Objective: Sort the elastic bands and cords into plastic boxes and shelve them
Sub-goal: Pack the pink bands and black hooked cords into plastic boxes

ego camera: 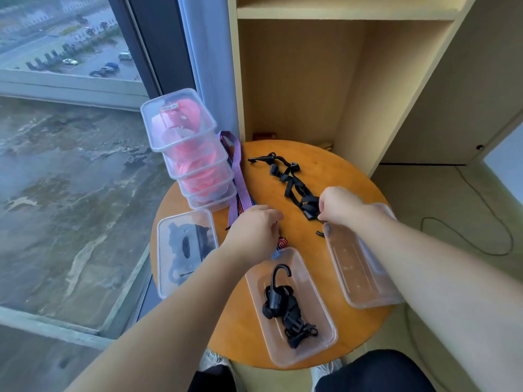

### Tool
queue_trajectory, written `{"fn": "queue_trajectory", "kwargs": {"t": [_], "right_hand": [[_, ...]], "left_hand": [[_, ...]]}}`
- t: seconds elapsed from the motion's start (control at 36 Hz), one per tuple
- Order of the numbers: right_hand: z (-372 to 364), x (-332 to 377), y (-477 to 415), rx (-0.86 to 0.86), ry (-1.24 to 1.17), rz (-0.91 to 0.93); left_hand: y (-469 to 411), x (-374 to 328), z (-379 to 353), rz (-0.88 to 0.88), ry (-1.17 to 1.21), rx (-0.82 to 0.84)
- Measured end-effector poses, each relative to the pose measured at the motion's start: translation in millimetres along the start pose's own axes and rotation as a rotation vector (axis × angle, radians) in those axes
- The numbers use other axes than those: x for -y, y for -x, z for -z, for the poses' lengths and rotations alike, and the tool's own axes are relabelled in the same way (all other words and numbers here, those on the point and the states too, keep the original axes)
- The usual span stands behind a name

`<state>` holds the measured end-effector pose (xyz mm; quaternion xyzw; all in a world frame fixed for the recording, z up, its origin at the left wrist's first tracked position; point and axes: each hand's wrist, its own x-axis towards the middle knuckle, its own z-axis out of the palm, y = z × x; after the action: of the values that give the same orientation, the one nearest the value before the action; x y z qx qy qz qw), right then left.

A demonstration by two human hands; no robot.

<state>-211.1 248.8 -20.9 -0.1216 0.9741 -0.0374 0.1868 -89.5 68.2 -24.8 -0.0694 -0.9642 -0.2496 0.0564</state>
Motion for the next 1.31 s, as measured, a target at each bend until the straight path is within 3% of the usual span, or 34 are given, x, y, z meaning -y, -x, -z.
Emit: {"fn": "queue_trajectory", "kwargs": {"t": [0.19,0.5,0.67,1.03,1.31], "right_hand": [[-14,2,-33,0.046,0.065,-0.08],[-18,-2,-37,0.006,-0.034,-0.018],[30,5,-25,-0.159,-0.257,0.022],[197,30,63,-0.788,-0.518,0.365],[309,64,185,-0.999,-0.626,0.594]], "left_hand": [[-17,8,-9,0.007,0.032,0.013],[-27,7,-17,0.007,0.031,0.04],[-38,-1,7,0.015,0.032,-0.003],[-63,-81,146,-0.057,0.117,-0.376],[-52,-166,277,-0.145,0.309,-0.498]]}}
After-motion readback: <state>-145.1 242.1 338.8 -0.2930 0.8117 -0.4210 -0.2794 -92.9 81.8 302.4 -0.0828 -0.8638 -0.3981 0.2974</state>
